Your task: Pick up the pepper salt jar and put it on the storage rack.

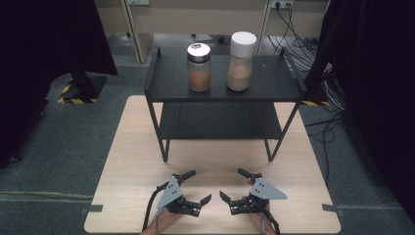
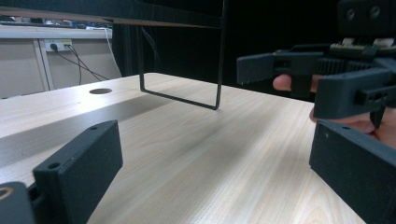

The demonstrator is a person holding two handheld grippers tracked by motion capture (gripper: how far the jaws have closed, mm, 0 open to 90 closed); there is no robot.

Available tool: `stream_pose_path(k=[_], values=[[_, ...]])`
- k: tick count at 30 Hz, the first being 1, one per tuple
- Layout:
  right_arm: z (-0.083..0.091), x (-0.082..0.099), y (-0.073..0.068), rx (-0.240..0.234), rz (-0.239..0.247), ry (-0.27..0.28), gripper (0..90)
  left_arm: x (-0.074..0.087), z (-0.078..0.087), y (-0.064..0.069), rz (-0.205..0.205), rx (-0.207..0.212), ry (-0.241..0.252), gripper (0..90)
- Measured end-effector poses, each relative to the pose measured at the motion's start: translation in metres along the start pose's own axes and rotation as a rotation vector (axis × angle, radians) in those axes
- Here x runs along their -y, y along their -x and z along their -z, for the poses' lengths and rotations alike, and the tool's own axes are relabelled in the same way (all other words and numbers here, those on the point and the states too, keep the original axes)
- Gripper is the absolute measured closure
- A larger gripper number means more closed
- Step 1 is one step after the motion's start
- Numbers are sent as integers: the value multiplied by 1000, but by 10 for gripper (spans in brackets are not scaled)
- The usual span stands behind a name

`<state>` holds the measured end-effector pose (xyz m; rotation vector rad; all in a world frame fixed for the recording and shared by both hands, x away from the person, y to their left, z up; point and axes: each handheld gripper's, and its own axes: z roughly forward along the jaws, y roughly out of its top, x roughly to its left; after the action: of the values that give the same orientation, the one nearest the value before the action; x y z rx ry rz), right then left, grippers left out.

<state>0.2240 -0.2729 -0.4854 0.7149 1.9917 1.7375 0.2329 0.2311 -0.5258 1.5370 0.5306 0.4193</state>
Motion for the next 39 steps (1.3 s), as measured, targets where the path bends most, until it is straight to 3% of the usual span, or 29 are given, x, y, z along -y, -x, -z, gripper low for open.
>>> stream_pose_path(k=[2,6,12,17,39], values=[[-2,6,5,-22,-17,0,7,0,0,0,2,-2,0,23],[-6,8,5,-2,6,-11,8,0,0,0,2,-1,0,23],[-5,11,7,13,-10,-6,8,0,0,0,3,-3,-1,23],[1,14,10,33,-21,30,8,0,0,-1,18,-8,1,23],[5,13,11,29,-7,49,7,0,0,0,6,-7,0,23]])
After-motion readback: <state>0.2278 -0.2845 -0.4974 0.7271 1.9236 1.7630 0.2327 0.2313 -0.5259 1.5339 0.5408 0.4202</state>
